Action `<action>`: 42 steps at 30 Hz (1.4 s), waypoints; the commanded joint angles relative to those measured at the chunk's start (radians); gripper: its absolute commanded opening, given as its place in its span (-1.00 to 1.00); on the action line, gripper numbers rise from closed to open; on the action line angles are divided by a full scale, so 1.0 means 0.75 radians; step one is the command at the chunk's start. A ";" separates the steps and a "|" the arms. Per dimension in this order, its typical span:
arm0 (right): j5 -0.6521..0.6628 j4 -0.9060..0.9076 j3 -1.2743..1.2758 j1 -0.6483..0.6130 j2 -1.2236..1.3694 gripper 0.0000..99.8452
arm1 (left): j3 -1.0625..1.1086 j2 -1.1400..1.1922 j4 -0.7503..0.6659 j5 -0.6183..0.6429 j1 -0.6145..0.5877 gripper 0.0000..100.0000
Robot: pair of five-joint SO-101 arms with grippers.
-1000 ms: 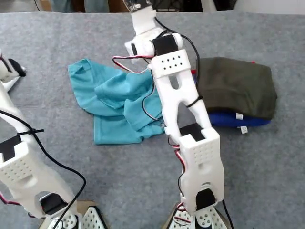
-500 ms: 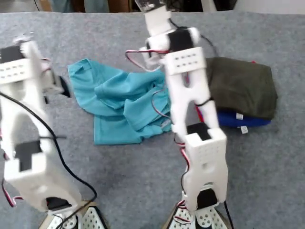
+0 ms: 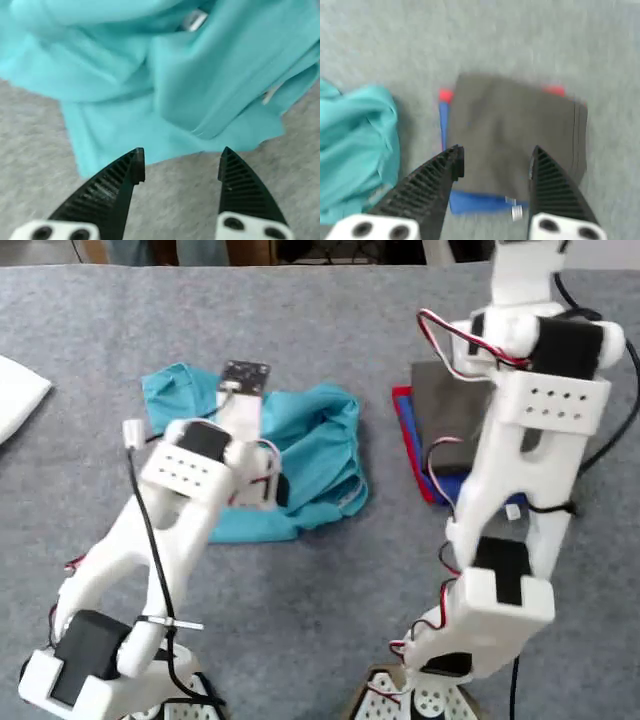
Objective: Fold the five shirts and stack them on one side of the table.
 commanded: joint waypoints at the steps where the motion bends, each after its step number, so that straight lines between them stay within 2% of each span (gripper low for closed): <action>1: 0.008 -0.004 0.187 0.045 -0.105 -0.56 | 0.015 -0.057 -0.137 0.110 0.040 -0.49; 6: 0.008 -0.031 0.345 0.041 -0.148 -0.56 | 0.056 -0.008 -0.286 0.198 0.040 -0.49; 12: 0.008 -0.059 0.384 0.039 -0.175 -0.56 | 0.019 0.303 -0.368 0.295 0.034 -0.49; 15: 0.008 -0.055 0.384 0.039 -0.175 -0.56 | -0.081 0.423 -0.360 0.299 0.028 -0.69; 17: 0.008 -0.051 0.384 0.041 -0.177 -0.56 | -0.171 0.438 -0.315 0.248 0.032 -0.91; 18: 0.008 -0.051 0.384 0.043 -0.177 -0.56 | -0.222 0.434 -0.280 0.196 0.036 -0.96; 24: 0.008 -0.051 0.392 0.039 -0.173 -0.56 | -0.551 0.307 -0.059 0.200 -0.007 -0.94; 32: 0.025 -0.004 0.410 -0.002 -0.167 -0.56 | -0.958 0.166 0.104 0.182 -0.118 -0.94; 37: 0.164 0.000 0.582 -0.084 -0.251 -0.56 | -1.186 0.147 0.256 0.182 -0.208 -0.94; 42: 0.260 -0.002 0.776 -0.147 -0.431 -0.56 | -1.458 0.147 0.511 0.182 -0.355 -0.94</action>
